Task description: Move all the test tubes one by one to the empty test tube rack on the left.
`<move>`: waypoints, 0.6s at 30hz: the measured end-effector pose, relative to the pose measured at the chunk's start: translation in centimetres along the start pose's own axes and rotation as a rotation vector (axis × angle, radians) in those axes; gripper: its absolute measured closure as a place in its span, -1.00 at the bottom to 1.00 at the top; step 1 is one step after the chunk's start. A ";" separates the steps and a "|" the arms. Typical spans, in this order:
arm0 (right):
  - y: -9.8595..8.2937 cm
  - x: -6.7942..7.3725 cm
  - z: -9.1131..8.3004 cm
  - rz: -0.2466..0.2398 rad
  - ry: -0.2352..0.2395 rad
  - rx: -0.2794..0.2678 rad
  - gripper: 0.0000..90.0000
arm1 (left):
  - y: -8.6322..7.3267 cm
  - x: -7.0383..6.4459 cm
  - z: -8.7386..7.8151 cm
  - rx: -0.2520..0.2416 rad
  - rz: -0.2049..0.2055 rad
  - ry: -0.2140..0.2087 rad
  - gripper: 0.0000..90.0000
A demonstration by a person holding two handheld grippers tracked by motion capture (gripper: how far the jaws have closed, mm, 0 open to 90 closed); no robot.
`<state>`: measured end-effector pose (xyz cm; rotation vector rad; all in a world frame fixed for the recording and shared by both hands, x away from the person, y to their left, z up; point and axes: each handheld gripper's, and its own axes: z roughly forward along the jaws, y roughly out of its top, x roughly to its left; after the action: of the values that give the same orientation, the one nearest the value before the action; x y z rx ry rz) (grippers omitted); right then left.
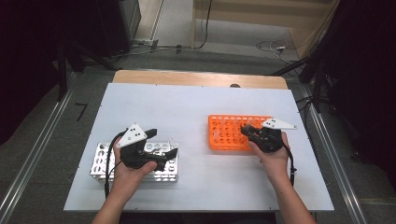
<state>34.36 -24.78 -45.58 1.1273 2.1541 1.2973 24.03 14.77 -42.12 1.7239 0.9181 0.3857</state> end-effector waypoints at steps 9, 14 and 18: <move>1.1 1.1 -1.5 -0.020 0.045 -0.032 0.64 | 0.3 -0.2 -0.4 -0.014 0.002 0.002 -1.00; 1.8 2.9 -2.3 -0.045 0.095 -0.037 0.64 | 0.6 -0.4 -0.6 -0.019 0.011 0.002 -1.00; 2.1 3.9 -2.6 -0.063 0.127 -0.039 0.64 | 0.8 -0.7 -0.7 -0.031 0.018 -0.006 -1.00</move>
<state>31.20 -22.67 -42.16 0.9779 2.2253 1.4104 23.37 14.63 -41.02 1.7052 0.8886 0.4041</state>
